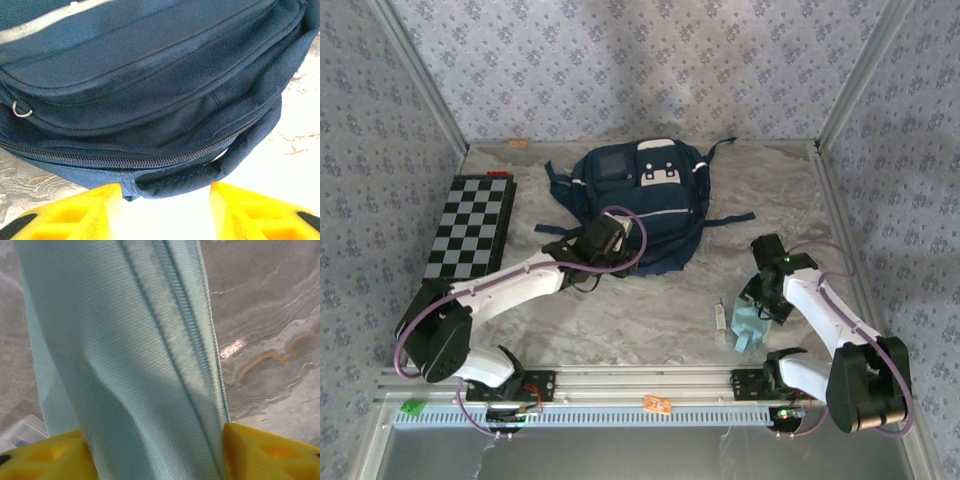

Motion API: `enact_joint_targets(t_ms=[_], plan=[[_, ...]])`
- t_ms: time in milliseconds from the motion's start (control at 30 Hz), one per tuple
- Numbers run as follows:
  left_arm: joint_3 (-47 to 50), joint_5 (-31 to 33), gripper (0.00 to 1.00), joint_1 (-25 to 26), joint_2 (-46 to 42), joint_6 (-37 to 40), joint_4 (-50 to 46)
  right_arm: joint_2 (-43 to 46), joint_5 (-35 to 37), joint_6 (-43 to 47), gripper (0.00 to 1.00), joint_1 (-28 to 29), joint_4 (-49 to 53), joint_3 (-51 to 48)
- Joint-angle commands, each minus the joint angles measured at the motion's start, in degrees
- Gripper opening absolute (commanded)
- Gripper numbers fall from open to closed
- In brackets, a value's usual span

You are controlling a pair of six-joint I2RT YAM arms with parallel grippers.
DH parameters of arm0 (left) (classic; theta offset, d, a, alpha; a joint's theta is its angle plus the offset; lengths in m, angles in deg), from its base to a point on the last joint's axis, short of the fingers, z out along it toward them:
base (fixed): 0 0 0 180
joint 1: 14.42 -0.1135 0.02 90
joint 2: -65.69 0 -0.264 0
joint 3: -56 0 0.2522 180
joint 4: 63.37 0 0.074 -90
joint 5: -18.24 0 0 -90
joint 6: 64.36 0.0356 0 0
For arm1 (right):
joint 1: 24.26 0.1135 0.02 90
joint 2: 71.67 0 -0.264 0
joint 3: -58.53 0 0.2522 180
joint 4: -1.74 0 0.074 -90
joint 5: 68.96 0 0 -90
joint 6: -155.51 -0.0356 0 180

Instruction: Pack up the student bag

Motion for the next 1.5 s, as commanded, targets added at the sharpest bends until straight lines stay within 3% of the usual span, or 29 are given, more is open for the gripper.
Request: enact_joint_targets(t_ms=[0,200,367,533,1067,1167,1233,1467], plan=[[-3.7,2.3,0.49,0.4,0.8,1.5,-0.7,-0.5,-0.1,1.3,0.5,-0.8,-2.8,-0.6],[-8.4,5.2,0.53,0.3,3.5,8.2,-3.5,2.8,0.0,4.1,0.14,-1.6,-3.1,-0.5],[-12.0,7.1,0.58,0.3,6.8,16.1,-3.7,7.0,0.0,7.4,0.04,-1.7,-1.9,1.5],[-18.1,10.4,0.61,-0.5,13.5,23.3,-4.9,10.3,-4.5,9.9,0.02,-1.9,-0.1,4.8],[-32.9,-2.1,0.75,0.5,27.1,38.7,-10.7,8.3,-13.2,13.3,0.04,-3.8,-0.4,9.2],[-33.5,2.1,0.75,0.4,29.3,39.0,-8.1,6.9,-13.6,13.5,0.04,-4.1,-0.7,9.7],[-35.2,4.2,0.72,-0.4,30.6,38.6,-7.5,6.5,-13.7,13.5,0.03,-4.1,-1.1,10.0],[-37.7,-0.5,0.52,-3.3,33.1,38.2,-6.8,6.5,-13.8,13.6,0.01,-4.2,-1.2,10.1]])
